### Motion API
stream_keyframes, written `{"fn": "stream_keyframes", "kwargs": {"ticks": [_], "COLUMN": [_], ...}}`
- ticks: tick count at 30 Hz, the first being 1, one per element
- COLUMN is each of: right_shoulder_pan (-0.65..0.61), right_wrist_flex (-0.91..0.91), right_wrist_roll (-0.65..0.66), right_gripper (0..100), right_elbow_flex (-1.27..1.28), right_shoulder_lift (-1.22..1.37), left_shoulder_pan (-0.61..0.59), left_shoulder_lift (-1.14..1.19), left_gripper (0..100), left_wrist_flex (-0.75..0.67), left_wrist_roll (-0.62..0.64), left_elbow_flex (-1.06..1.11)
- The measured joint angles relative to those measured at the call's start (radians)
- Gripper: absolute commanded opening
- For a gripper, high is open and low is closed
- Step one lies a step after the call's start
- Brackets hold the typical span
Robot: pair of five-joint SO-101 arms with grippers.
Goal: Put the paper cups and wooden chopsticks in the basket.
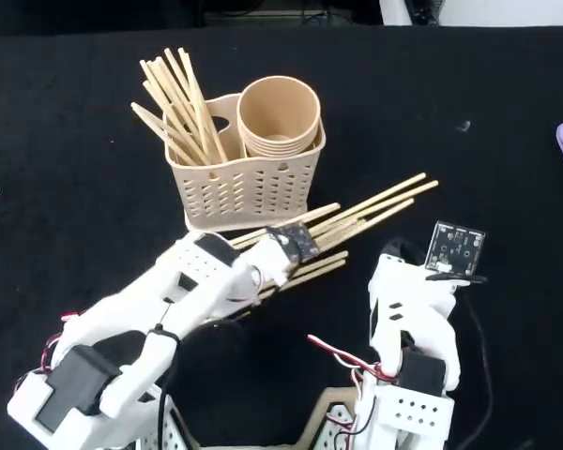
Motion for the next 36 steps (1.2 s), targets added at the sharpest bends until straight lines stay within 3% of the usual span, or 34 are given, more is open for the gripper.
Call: {"fn": "stream_keyframes", "kwargs": {"ticks": [13,21,36], "right_shoulder_pan": [0.000,0.000,0.000], "right_wrist_flex": [0.000,0.000,0.000], "right_wrist_roll": [0.000,0.000,0.000], "right_gripper": [1.2,1.2,1.2], "right_elbow_flex": [0.000,0.000,0.000], "right_shoulder_lift": [0.000,0.000,0.000], "left_shoulder_pan": [-0.069,-0.077,-0.075], "left_shoulder_lift": [-0.029,-0.270,-0.686], "left_gripper": [3,3,3], "left_wrist_flex": [0.150,0.287,0.298], "left_wrist_roll": [-0.008,-0.008,-0.008], "left_elbow_flex": [-0.140,-0.192,-0.224]}}
